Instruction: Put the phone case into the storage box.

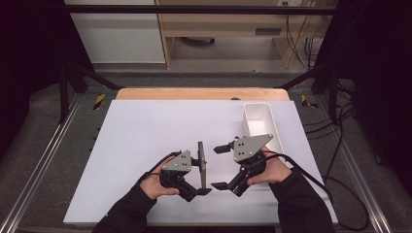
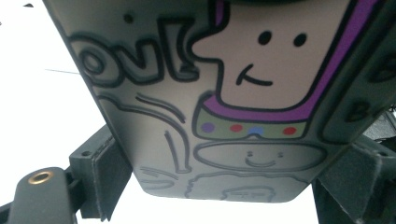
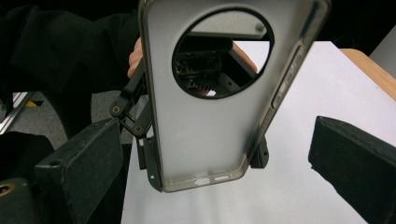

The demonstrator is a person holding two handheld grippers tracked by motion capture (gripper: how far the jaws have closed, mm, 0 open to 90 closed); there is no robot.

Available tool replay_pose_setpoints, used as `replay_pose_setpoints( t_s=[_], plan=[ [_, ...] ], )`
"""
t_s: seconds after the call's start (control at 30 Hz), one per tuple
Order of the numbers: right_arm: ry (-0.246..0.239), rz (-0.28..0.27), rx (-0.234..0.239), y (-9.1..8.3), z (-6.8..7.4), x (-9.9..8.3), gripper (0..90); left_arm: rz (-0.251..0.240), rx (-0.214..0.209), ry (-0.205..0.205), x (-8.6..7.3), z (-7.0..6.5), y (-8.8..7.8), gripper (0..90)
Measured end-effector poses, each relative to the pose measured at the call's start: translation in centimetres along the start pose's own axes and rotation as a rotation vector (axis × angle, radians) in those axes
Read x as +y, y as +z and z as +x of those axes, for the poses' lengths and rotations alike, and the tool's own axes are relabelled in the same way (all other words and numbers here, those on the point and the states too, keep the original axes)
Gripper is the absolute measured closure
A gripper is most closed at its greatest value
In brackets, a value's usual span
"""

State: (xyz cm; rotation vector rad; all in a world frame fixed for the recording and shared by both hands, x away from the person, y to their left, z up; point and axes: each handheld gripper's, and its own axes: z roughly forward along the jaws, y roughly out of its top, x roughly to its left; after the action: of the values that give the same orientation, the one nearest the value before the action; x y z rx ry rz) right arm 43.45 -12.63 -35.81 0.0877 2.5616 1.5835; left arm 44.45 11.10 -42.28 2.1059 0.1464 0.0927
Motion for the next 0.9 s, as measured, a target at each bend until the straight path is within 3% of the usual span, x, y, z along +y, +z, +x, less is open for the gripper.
replay_pose_setpoints(
  t_s=[0.9],
  plan=[
    [0.007,-0.001,0.057,2.3,-0.5,-0.1,5.5,0.018,-0.035,0.016,-0.6,-0.4,1.0,11.4]
  ],
)
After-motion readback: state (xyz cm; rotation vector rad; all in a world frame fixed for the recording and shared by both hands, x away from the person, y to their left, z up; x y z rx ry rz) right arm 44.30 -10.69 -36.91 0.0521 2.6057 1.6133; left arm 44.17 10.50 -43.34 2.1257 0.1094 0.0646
